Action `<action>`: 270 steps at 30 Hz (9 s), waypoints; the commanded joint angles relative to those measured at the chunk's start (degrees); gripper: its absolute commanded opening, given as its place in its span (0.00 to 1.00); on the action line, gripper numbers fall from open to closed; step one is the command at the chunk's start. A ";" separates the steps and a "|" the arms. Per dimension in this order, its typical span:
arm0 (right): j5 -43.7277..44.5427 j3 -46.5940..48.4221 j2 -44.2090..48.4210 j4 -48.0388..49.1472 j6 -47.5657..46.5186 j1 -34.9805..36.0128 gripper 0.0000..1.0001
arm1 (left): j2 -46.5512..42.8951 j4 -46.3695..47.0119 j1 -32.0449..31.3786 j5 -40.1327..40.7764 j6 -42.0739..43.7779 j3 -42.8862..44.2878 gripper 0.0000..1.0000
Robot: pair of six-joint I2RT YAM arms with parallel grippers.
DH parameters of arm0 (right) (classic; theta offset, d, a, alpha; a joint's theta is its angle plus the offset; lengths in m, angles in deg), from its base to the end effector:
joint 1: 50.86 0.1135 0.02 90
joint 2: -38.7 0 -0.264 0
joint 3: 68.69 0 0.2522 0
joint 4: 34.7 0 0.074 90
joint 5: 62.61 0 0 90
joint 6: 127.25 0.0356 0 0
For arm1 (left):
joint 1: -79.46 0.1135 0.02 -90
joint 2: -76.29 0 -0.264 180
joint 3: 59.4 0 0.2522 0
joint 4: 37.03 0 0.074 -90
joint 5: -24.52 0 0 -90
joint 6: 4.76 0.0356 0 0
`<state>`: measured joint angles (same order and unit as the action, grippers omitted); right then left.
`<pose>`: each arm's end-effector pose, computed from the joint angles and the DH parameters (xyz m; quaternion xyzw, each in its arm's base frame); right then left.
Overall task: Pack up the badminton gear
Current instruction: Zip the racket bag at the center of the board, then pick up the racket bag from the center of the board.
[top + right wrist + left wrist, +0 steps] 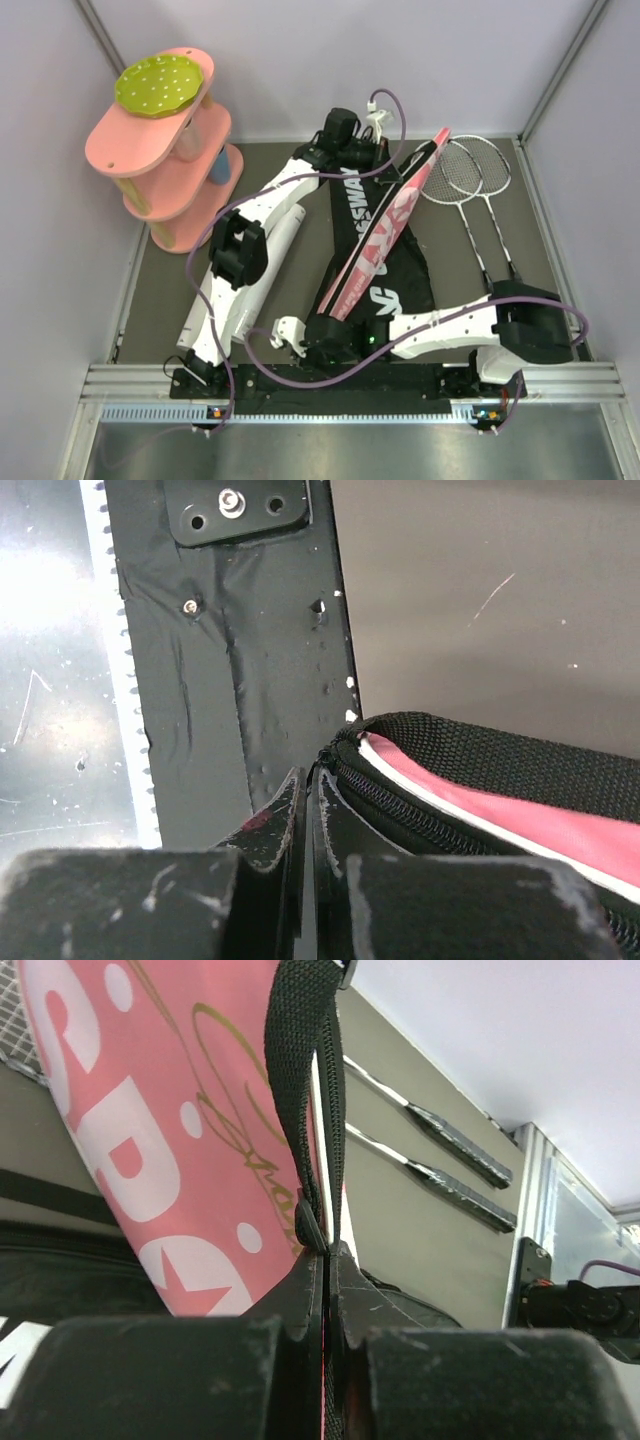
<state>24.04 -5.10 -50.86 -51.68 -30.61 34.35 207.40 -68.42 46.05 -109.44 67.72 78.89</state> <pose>0.0251 0.3239 0.1924 -0.5893 0.7020 0.3053 0.2583 0.4327 -0.3150 0.3031 0.3089 0.7431 -0.5003 0.3196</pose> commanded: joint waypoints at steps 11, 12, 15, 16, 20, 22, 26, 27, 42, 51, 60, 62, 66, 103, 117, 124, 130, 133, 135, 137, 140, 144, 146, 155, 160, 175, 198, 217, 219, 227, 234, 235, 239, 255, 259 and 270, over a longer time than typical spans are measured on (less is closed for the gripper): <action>11.71 -12.99 44.52 -5.37 22.27 -27.34 0.72 | -23.87 -1.44 2.21 46.04 10.49 -15.81 0.00; 10.14 -14.82 45.78 -6.17 23.41 -32.51 0.74 | -24.67 -1.71 2.12 47.55 10.57 -16.33 0.00; -1.27 -16.25 45.01 -7.14 25.71 -53.43 0.79 | -25.55 -2.67 2.12 50.90 10.93 -16.08 0.00; -7.74 -15.99 43.17 -7.50 25.62 -58.35 0.79 | -25.55 -3.81 2.12 51.60 11.10 -15.81 0.00; -12.30 -11.78 31.05 -12.23 22.03 -74.73 0.79 | -23.55 -7.32 2.21 56.88 12.68 -13.80 0.00; -9.84 -8.70 24.28 -13.82 18.70 -75.89 0.80 | -20.39 -10.39 2.21 59.16 13.56 -9.14 0.00; -9.56 -6.67 17.24 -13.05 15.87 -76.25 0.80 | -16.59 -14.19 2.21 62.07 15.23 -5.26 0.00; -10.35 -6.41 14.70 -13.04 15.26 -76.33 0.80 | -16.33 -13.84 2.21 60.77 15.67 -5.18 0.00; -19.75 -11.94 8.61 -6.53 13.84 -76.25 0.52 | -8.67 -14.63 2.38 51.35 9.87 1.50 0.14; -25.47 -11.07 16.32 -4.42 18.93 -76.24 0.00 | -10.87 -15.51 2.73 50.20 9.87 -0.60 0.15; -26.26 -3.77 32.95 -11.70 22.63 -76.24 0.00 | -13.32 -16.30 3.96 45.74 10.58 -3.33 0.35; -26.79 -2.28 35.23 -11.81 23.51 -76.25 0.00 | -14.82 -15.95 4.23 38.31 9.44 -4.20 0.40; -31.79 -0.69 35.86 -8.56 29.03 -75.28 0.00 | -23.58 -11.22 4.23 22.20 6.01 -9.55 0.52; 0.55 29.36 19.18 -4.34 34.85 -58.32 0.00 | -75.64 5.77 -6.41 37.80 5.30 -48.24 0.73; -2.97 38.59 0.97 1.29 33.80 -56.47 0.00 | -77.34 -3.29 -6.32 46.10 0.66 -46.93 0.74; -5.08 36.58 2.20 2.35 34.67 -56.47 0.00 | -65.64 11.98 -5.79 34.74 -15.34 -55.42 0.72; -7.19 35.17 3.33 2.35 36.87 -56.47 0.00 | -53.69 19.88 -5.09 35.88 -22.73 -53.96 0.80; -6.58 34.03 4.65 2.08 37.84 -56.38 0.00 | -48.68 25.59 -5.18 35.88 -27.12 -53.69 0.87; -5.27 34.11 5.44 0.86 36.80 -56.47 0.00 | -45.43 26.59 -5.35 35.70 -28.97 -52.90 0.88; -1.76 34.29 6.58 -2.31 36.26 -56.56 0.00 | -42.80 25.46 -5.35 36.92 -31.51 -51.41 0.88; -2.61 34.11 8.70 -4.06 33.54 -56.64 0.00 | -40.07 25.54 -5.35 40.08 -30.65 -50.35 0.87; -6.31 33.77 8.87 -5.13 33.35 -56.64 0.00 | -36.63 26.94 -5.96 41.94 -33.54 -47.90 0.88; -7.53 33.06 8.88 -5.13 34.14 -56.64 0.00 | -34.18 26.33 -6.75 43.43 -34.51 -46.58 0.87; -9.13 29.46 13.09 -5.04 34.24 -56.03 0.00 | -34.33 30.27 -8.52 52.05 -33.81 -50.07 0.30; -11.76 30.24 13.36 -11.51 26.43 -56.03 0.14 | -43.63 34.15 -8.25 50.56 -26.19 -58.69 0.00; -15.66 26.38 18.45 -35.27 -3.99 -53.31 0.56 | -56.93 22.19 5.72 8.67 -12.10 -59.75 0.00; -23.72 15.40 18.72 -21.57 -1.27 -49.27 0.59 | -51.04 31.68 9.68 -7.54 -18.77 -59.76 0.00; -2.53 16.79 20.13 -17.43 9.88 -45.30 0.00 | -53.67 28.09 9.24 -4.11 -18.08 -64.14 0.51; -4.19 17.76 19.43 -17.78 14.52 -46.44 0.00 | -55.17 28.26 8.71 -4.20 -17.64 -66.86 0.55; -15.53 19.87 18.19 -14.80 21.75 -50.76 0.00 | -56.24 32.83 2.13 1.86 -20.53 -72.06 0.59; -16.07 19.61 19.33 -14.53 22.72 -50.84 0.00 | -52.01 34.06 -2.10 6.70 -21.50 -67.23 0.62; -16.16 19.52 19.51 -14.53 22.72 -50.84 0.00 | -51.66 34.06 -2.19 7.05 -21.59 -67.05 0.62; -16.86 19.17 20.12 -14.44 22.81 -51.02 0.00 | -50.60 28.01 -2.36 10.55 -19.67 -65.47 0.38; -26.35 15.05 21.44 -11.45 24.22 -58.66 0.00 | -50.69 25.98 -2.36 10.74 -16.06 -65.29 0.00; -28.63 12.23 21.01 -11.45 23.52 -60.34 0.09 | -50.61 27.19 -2.28 10.49 -15.44 -65.91 0.00; -38.65 5.81 18.19 -1.61 26.59 -60.25 0.27 | -43.40 35.91 -1.57 6.35 -20.19 -66.08 0.00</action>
<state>-8.83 0.51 -32.89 -59.07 -5.48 -26.13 163.20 -40.00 44.09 -102.43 48.79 12.32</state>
